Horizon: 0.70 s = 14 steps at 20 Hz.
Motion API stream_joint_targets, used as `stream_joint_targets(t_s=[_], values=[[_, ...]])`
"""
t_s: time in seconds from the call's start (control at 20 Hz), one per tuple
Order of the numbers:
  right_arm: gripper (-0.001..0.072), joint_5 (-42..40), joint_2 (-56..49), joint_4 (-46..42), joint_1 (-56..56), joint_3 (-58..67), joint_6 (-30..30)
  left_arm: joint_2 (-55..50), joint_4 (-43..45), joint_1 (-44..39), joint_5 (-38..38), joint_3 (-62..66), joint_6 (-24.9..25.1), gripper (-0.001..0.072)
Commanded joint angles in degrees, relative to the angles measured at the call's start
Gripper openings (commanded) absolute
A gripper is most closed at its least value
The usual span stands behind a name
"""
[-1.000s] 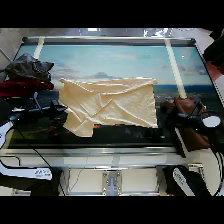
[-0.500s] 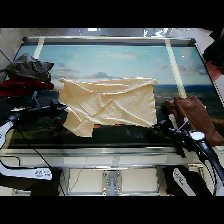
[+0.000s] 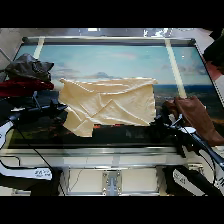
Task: Fold the shirts.
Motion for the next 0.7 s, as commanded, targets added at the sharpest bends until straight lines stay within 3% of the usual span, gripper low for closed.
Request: stream_joint_targets(t_s=[0.0, 0.15, 0.25, 0.5, 0.65], values=[[0.0016, 3.04, -0.74, 1.92, 0.74, 5.79, -6.54, 1.55, -0.15, 0.24, -1.07, 0.26, 0.02, 0.0015], [0.0015, 12.20, 6.67, 0.07, 0.63, 13.79, -10.75, 10.78, 0.00, 3.80, -8.41, 2.32, -0.02, 0.0014], [0.0016, 18.82, 15.32, -7.82, 0.63, 21.62, -10.80, 21.66, -1.11, 9.27, -13.14, 4.00, -0.70, 0.0015], [0.0016, 28.35, 33.81, -19.61, 0.63, 43.36, -6.80, 49.27, -7.63, 27.41, -14.38, 12.61, -11.32, 0.0013], [0.0015, 29.75, 37.35, -23.63, 0.63, 55.39, -5.03, 50.53, -6.01, 23.10, -22.08, 28.41, -13.31, 0.0014]])
